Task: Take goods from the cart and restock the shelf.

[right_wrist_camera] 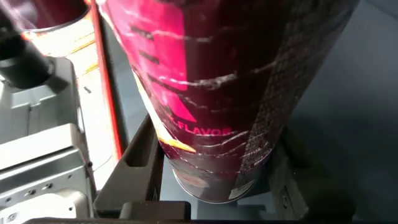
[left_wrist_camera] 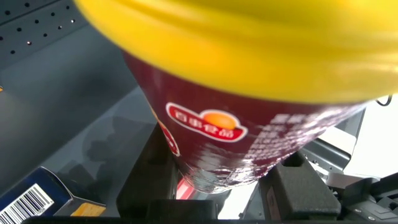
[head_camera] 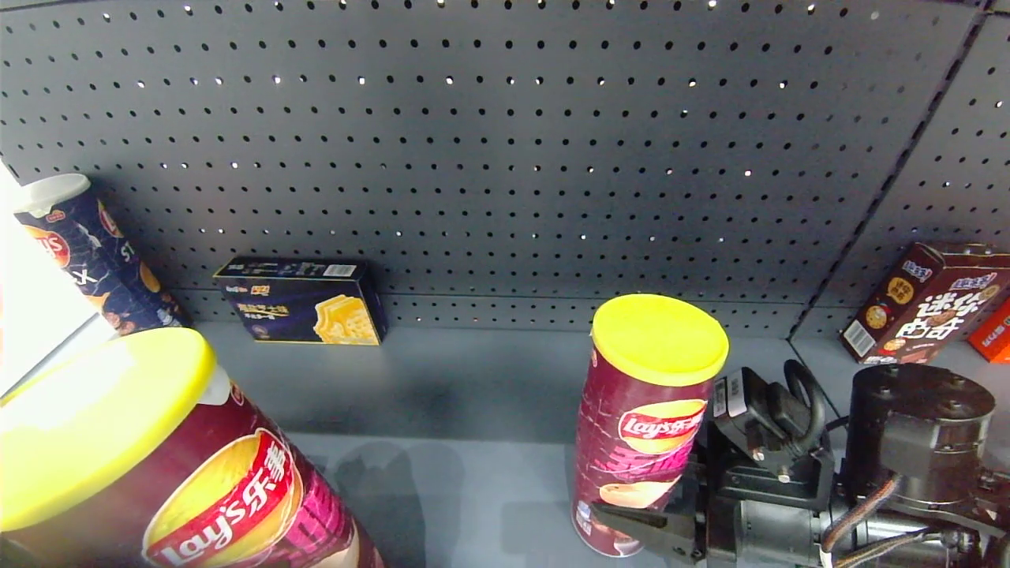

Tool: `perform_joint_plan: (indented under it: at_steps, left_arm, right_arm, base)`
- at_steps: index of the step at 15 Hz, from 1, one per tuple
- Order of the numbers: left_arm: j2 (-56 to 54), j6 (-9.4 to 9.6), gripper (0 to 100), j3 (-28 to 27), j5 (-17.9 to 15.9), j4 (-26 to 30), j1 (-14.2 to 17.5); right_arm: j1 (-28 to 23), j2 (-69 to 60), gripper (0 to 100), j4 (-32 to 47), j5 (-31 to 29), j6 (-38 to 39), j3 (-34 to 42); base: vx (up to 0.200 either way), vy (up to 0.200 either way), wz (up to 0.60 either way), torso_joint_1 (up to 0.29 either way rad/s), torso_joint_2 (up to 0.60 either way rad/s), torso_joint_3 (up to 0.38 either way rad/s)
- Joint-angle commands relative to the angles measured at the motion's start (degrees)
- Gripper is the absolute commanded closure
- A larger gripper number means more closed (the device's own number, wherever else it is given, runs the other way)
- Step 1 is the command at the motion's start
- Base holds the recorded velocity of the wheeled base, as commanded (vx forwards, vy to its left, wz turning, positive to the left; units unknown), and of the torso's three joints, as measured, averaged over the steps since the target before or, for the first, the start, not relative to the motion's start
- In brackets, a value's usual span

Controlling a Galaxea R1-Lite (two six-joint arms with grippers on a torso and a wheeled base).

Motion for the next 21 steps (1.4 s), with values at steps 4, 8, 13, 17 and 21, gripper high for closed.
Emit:
perform_joint_plan:
  at_steps: [4,8,13,17,21]
  left_arm:
    - [0.2,-0.01,100,0.3,-0.1,0.0,0.0]
    - [0.2,0.08,100,0.5,0.0,-0.1,0.0]
    - [0.2,-0.01,100,0.3,0.0,-0.1,0.0]
    - [0.2,-0.01,100,0.2,0.0,-0.1,0.0]
    - [0.2,0.08,100,-0.1,0.0,-0.1,-0.1]
  right_arm:
    - [0.7,0.3,0,0.1,-1.5,0.0,0.3]
    - [0.7,-5.3,0,0.3,-3.4,0.0,2.1]
    - [0.1,-21.2,0,2.9,-3.3,-0.2,5.6]
    - [-7.0,-34.3,0,11.3,-3.8,0.2,4.2]
    - [-14.9,-42.2,0,13.0,-11.8,4.1,5.2]
  base:
    - [0.000,0.000,0.00,0.000,0.00,0.000]
    - [0.000,0.000,0.00,0.000,0.00,0.000]
    - [0.000,0.000,0.00,0.000,0.00,0.000]
    - [0.000,0.000,0.00,0.000,0.00,0.000]
    - [0.000,0.000,0.00,0.000,0.00,0.000]
